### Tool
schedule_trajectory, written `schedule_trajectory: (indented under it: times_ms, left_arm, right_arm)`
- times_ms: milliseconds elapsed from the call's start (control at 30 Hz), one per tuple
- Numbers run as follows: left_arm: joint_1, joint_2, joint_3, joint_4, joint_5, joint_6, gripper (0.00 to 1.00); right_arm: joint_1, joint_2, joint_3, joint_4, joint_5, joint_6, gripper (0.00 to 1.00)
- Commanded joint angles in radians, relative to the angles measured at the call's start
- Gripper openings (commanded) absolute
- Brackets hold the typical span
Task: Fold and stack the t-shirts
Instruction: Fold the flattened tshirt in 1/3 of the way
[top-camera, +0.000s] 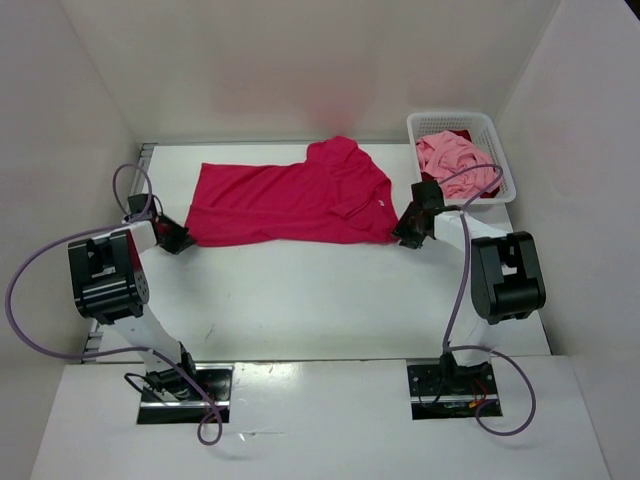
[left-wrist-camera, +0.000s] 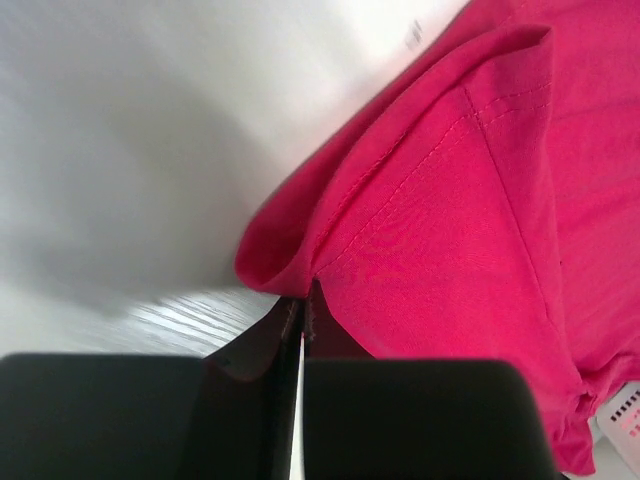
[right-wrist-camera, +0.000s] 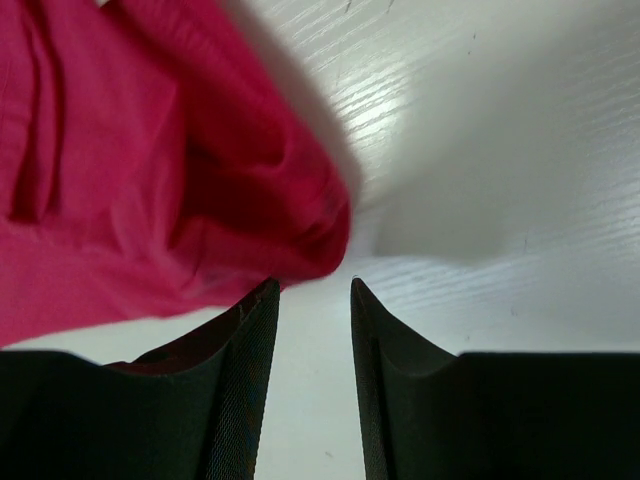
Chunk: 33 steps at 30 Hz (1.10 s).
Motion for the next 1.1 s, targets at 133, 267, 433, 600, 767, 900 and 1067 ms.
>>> schedule_trajectory:
  times_ms: [133,267,433,600,767,900,1067]
  left_arm:
    - [0.040,0.031,0.021,-0.022,-0.023,0.067,0.00]
    - [0.040,0.051,0.030,-0.022,-0.004,0.076,0.00]
    - [0.040,0.042,0.003,-0.013,-0.003,0.076,0.00]
    - [0.040,-0.005,0.003,-0.053,-0.014,0.108,0.00]
    - [0.040,-0.076,-0.031,-0.116,-0.052,0.139,0.00]
    - [0.040,-0.137,-0.060,-0.165,-0.053,0.158,0.00]
    - [0.040,-0.212,-0.134,-0.238,-0.028,0.167,0.09]
  right_arm:
    - [-0.007,0.061,0.000,0.101,0.101,0.067,0.41]
    - [0.002,0.092,0.023,0.108,0.120,0.076,0.39]
    - [0.021,0.112,0.046,0.098,0.120,0.085,0.14]
    - [0.021,0.079,0.055,0.048,0.151,0.094,0.00]
    - [-0.057,-0.055,-0.027,-0.035,0.165,0.074,0.00]
    - [-0.143,-0.113,-0.063,-0.106,0.138,0.036,0.00]
    - [-0.162,-0.146,-0.127,-0.161,0.082,0.027,0.01]
